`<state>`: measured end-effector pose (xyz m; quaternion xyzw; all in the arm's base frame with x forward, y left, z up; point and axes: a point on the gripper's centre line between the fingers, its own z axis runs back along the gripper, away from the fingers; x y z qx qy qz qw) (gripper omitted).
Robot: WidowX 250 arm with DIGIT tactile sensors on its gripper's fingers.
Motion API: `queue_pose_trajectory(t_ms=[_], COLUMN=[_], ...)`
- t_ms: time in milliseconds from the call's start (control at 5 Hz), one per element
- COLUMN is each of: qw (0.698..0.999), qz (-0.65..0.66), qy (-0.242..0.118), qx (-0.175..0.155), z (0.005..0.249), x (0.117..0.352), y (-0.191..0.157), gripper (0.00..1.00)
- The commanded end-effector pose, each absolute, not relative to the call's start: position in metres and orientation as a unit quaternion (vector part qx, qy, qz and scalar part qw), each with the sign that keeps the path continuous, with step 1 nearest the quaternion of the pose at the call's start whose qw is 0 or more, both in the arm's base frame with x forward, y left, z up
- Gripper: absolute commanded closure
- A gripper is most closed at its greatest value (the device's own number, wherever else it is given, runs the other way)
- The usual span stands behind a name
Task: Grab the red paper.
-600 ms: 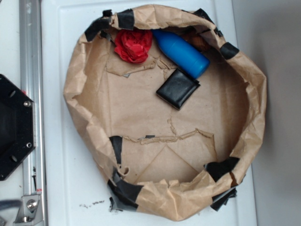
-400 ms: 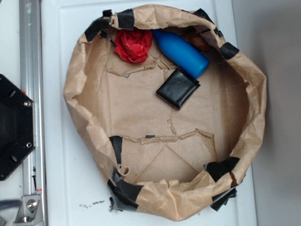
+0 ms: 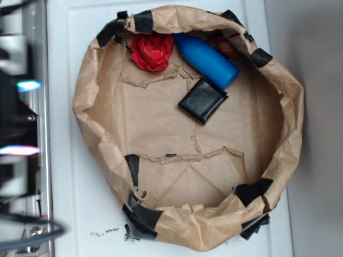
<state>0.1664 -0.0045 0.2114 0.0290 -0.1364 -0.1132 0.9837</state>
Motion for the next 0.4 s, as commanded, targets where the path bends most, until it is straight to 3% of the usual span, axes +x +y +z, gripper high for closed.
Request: queue_pose_trajectory(t_ms=[0, 200], qw=[0.967, 0.971], qz=[-0.183, -0.203], qy=[-0.157, -0.109], qx=[0.084, 0.06], z=[0.16, 0.123], x=[0.231, 0.248], y=[0.023, 0.044], gripper=[0.0, 0.0])
